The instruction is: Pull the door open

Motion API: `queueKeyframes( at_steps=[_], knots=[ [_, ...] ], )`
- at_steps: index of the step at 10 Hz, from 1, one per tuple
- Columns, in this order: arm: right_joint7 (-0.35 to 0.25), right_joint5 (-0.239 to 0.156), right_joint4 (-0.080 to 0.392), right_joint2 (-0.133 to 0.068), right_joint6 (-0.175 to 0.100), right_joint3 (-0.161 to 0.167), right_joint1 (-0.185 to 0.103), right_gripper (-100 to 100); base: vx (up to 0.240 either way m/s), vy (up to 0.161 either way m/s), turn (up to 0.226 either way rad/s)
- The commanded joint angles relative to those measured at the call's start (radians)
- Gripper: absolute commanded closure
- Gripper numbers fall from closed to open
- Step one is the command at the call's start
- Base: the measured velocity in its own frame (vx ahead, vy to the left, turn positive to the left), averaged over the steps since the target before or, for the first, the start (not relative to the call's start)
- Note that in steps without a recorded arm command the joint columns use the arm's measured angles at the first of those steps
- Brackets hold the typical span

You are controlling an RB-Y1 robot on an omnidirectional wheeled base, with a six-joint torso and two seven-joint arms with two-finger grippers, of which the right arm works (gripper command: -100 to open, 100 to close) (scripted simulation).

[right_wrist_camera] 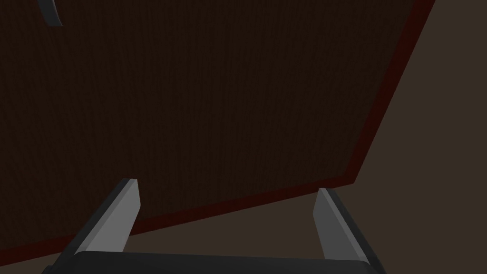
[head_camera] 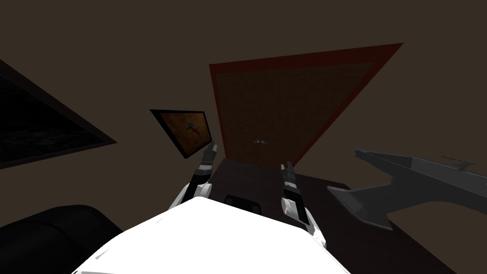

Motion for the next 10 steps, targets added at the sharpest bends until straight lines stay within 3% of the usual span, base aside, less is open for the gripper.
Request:
queueKeyframes(
  at_steps=[1,6,8,10],
  knots=[
    [0.004,-0.006,0.046,-0.003,-0.011,-0.008,-0.012,-100,0.097,-0.006,0.159],
    [0.013,-0.027,0.198,-0.019,-0.045,-0.039,-0.064,-100,0.099,-0.024,0.144],
    [0.015,-0.032,0.228,-0.022,-0.051,-0.045,-0.074,-100,0.084,-0.025,0.084],
    [0.019,-0.040,0.288,-0.028,-0.064,-0.058,-0.094,-100,0.059,-0.013,0.112]
  ],
)
